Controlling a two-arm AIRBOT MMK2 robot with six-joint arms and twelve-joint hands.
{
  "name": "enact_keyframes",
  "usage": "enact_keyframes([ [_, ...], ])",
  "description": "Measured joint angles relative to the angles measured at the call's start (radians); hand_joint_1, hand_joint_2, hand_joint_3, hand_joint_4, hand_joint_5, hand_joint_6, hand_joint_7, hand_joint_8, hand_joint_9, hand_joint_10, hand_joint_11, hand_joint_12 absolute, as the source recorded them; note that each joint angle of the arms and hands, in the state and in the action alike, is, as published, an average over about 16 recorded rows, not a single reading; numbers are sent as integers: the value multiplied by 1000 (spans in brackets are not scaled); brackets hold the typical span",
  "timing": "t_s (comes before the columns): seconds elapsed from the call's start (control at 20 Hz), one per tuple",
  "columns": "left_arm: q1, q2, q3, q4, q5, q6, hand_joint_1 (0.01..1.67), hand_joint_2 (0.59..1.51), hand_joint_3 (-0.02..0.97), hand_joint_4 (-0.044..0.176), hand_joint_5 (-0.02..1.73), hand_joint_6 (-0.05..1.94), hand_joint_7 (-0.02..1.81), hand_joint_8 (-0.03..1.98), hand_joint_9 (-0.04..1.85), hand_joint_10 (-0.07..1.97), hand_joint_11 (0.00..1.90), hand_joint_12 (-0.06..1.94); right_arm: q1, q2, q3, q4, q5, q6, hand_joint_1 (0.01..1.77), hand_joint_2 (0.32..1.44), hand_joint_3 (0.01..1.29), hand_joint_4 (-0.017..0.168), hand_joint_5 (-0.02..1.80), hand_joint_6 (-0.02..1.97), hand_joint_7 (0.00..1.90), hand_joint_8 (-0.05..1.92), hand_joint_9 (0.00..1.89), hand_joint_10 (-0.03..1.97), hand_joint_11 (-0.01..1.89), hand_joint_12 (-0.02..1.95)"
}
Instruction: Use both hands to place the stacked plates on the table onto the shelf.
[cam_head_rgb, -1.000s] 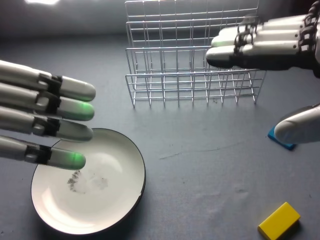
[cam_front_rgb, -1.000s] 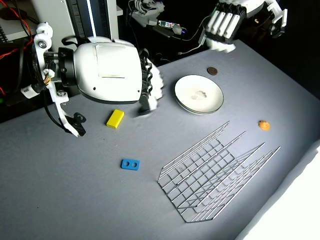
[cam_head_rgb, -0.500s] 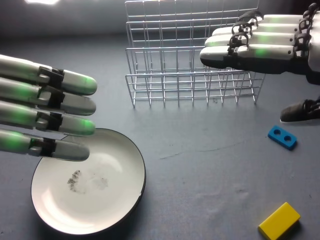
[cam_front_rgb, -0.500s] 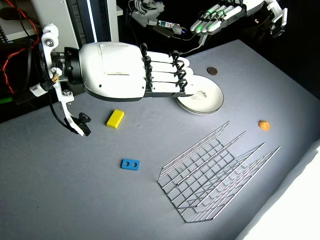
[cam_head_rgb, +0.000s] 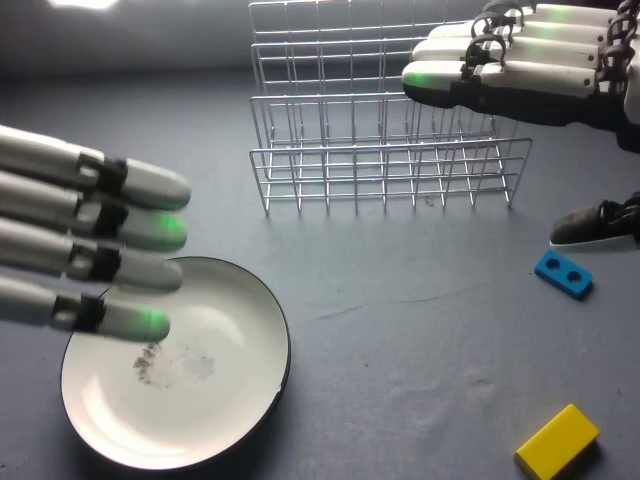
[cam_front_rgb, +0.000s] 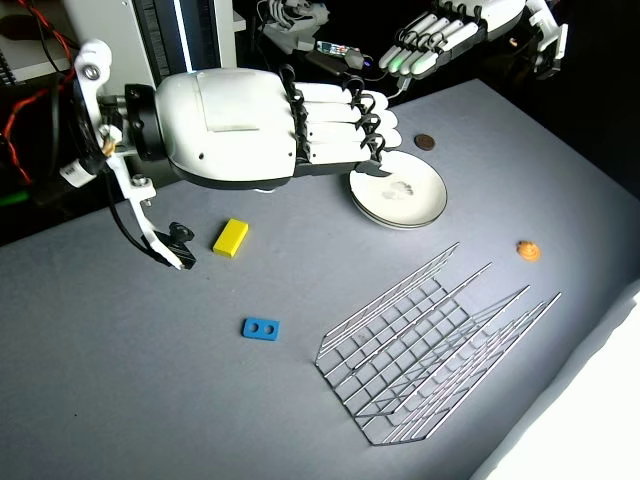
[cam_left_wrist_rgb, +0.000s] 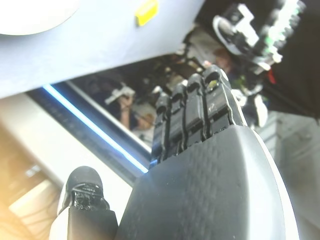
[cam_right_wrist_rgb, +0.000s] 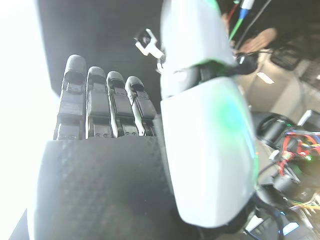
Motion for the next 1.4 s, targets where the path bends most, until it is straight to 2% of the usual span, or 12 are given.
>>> enact_keyframes([
  [0.15, 5, 0, -2, 42, 4, -15, 14, 1108, 20, 1, 129, -5, 111, -1, 68, 3, 32, 8, -23, -3, 0, 20, 25, -13, 1298, 952, 16, -3, 47, 18, 23, 12, 40, 8, 13, 493],
  [0.35, 23, 0, -14, 89, 36, -25, 14, 1114, 21, 1, 119, -4, 100, 0, 56, 3, 31, 9, -54, -6, 0, 33, 61, -24, 1268, 950, 15, -5, 40, 18, 21, 12, 30, 8, 13, 355],
  [0.65, 104, -7, -37, 137, 143, -38, 15, 1122, 22, 0, 91, -5, 68, 1, 24, 3, 18, 9, -83, -6, -1, 31, 111, -38, 1207, 945, 15, -4, 32, 18, 16, 12, 22, 9, 17, 241],
  [1.0, 247, -29, -56, 111, 331, -45, 17, 1137, 19, 0, 107, -2, 83, 2, 41, 3, 20, 10, -92, -8, -2, 31, 135, -55, 1151, 961, 16, -3, 20, 18, 10, 13, 19, 9, 18, 130],
  [1.2, 325, -49, -50, 84, 429, -44, 17, 1144, 16, 0, 144, 0, 121, 1, 80, 3, 37, 30, -94, -10, -2, 32, 135, -64, 1142, 984, 18, -2, 23, 18, 12, 12, 21, 9, 19, 165],
  [1.4, 379, -66, -37, 57, 505, -43, 17, 1153, 13, -1, 207, -1, 188, 1, 149, 2, 49, 132, -96, -12, -2, 32, 134, -72, 1124, 1014, 19, -2, 21, 18, 15, 12, 22, 9, 17, 149],
])
